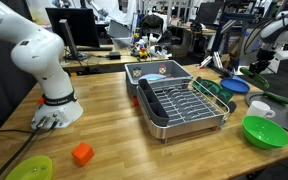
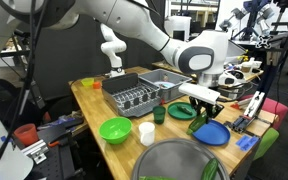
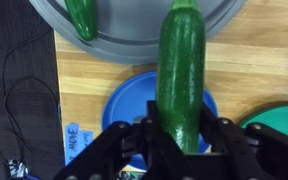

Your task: Put the green object onto the blue plate.

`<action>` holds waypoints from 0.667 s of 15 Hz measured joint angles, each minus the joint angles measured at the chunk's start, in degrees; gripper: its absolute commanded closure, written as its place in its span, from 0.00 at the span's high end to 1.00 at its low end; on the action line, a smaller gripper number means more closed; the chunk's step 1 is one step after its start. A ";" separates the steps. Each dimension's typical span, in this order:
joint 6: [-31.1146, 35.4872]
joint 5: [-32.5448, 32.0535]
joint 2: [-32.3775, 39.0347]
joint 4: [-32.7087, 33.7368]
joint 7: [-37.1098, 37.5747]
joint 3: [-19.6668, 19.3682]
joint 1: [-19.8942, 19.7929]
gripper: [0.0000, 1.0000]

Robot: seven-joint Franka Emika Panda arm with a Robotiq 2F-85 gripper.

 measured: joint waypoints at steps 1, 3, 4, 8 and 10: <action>-0.90 0.03 1.08 1.83 -0.45 0.24 -0.03 0.42; -1.81 0.04 2.42 4.09 -0.80 0.48 -0.08 0.42; -2.17 0.04 2.66 4.49 -0.87 0.48 -0.12 0.42; -2.53 0.04 2.67 4.71 -0.96 0.54 -0.26 0.42; -2.56 0.04 2.67 4.71 -0.96 0.57 -0.25 0.17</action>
